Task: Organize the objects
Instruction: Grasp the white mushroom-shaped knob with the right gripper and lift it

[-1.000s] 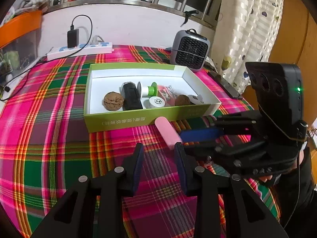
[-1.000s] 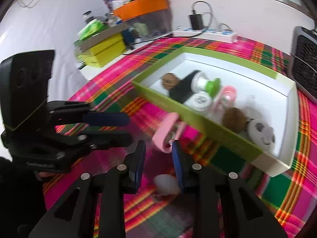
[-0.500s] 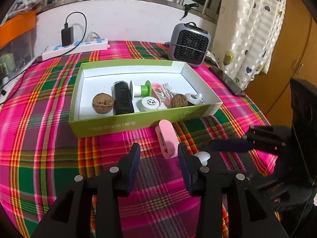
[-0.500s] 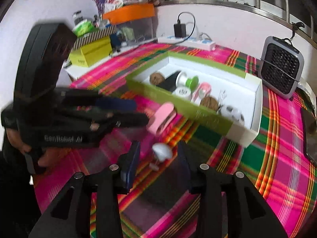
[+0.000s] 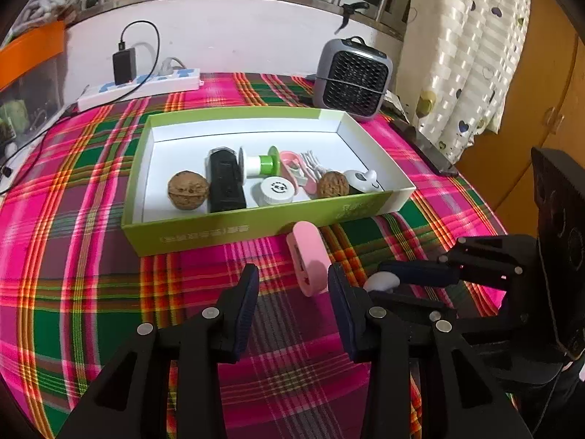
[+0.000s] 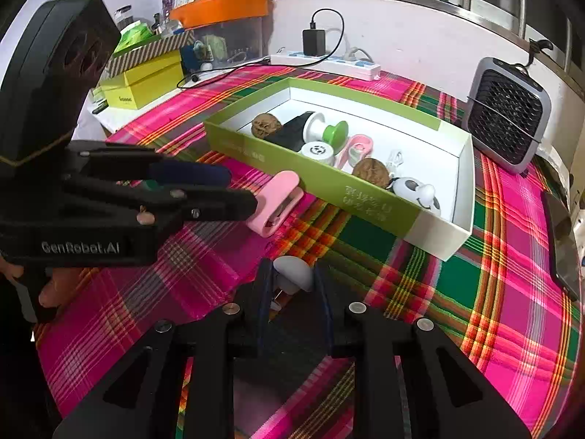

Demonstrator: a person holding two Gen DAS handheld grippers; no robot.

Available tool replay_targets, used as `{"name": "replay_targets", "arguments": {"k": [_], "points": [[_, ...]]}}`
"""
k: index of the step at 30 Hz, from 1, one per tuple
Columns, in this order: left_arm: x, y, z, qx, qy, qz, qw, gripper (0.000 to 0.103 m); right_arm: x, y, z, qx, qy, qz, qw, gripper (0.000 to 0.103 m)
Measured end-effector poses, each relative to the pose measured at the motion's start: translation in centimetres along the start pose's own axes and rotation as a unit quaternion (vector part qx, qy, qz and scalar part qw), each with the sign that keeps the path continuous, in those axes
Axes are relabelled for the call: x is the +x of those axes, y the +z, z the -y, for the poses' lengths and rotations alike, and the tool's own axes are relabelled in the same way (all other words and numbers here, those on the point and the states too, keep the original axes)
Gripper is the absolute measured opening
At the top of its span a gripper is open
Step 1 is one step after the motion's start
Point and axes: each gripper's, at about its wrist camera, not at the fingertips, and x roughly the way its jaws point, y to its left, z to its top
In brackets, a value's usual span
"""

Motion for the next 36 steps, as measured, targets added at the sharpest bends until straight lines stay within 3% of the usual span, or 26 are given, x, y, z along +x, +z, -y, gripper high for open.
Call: {"name": "replay_targets", "arguments": {"k": [16,18,22,36], "points": [[2.7,0.6,2.5,0.034,0.044,-0.020,0.9982,0.037,-1.0,-0.3,1.9,0.037,-0.021,0.019,0.999,0.024],[2.8,0.6,2.6,0.039,0.053,-0.019,0.9977,0.034,-1.0,-0.3,1.8,0.035,-0.022,0.019,0.999,0.024],[2.7,0.5,2.6,0.043,0.063,-0.017,0.9969,0.017,-1.0,-0.3,1.7,0.033,-0.026,0.019,0.999,0.024],[1.8,0.0,2.9,0.051,0.068,-0.004,0.9964,0.016,-1.1,-0.3,1.8,0.035,-0.038,0.026,0.998,0.024]]}}
